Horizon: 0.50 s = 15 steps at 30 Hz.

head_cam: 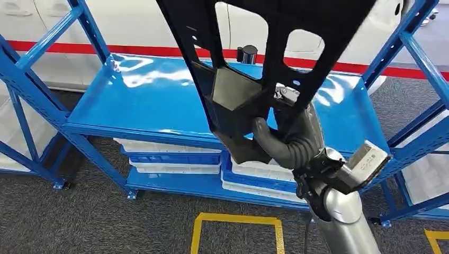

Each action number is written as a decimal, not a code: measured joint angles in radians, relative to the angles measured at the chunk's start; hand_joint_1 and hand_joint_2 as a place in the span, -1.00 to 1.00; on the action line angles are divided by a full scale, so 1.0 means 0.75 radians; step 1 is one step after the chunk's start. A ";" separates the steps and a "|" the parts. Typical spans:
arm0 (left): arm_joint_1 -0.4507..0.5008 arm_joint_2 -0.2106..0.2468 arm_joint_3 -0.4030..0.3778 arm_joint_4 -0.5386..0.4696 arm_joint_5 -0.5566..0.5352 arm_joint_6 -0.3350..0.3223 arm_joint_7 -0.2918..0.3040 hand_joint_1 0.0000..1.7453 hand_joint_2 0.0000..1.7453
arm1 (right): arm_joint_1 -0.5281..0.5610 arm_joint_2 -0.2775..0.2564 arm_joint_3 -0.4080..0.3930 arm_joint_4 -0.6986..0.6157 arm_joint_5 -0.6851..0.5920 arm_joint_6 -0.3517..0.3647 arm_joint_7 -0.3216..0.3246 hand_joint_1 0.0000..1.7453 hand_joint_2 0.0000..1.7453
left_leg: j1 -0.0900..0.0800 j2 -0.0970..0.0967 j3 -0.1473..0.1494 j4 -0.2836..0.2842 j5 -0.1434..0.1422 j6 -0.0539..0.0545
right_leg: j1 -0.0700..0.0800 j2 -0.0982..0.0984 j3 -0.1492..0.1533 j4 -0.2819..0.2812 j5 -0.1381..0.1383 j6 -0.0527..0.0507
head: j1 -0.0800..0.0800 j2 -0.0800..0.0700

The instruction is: Take the parts from the cabinet and place them on the table.

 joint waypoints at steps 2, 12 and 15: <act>0.001 -0.004 0.000 0.000 -0.006 0.000 0.001 -1.00 1.00 | 0.035 -0.015 0.003 -0.017 0.020 -0.017 -0.023 1.00 1.00 | 0.000 0.000 -0.006 0.000 0.001 0.001 | -0.003 0.000 -0.092 0.217 -0.093 -0.009 | 0.000 0.000; 0.005 -0.001 -0.002 -0.001 -0.015 0.004 0.010 -1.00 1.00 | 0.128 -0.039 0.009 -0.051 0.140 -0.104 -0.065 1.00 1.00 | 0.001 -0.007 -0.045 0.024 0.041 -0.067 | -0.013 0.009 0.076 -0.081 0.045 0.027 | -0.001 0.000; 0.009 0.005 -0.002 0.001 -0.021 0.004 0.012 -1.00 1.00 | 0.131 -0.035 0.011 -0.055 0.139 -0.100 -0.066 1.00 1.00 | 0.012 -0.002 -0.083 0.100 -0.064 -0.089 | -0.027 0.002 0.050 -0.086 0.075 -0.021 | -0.004 0.000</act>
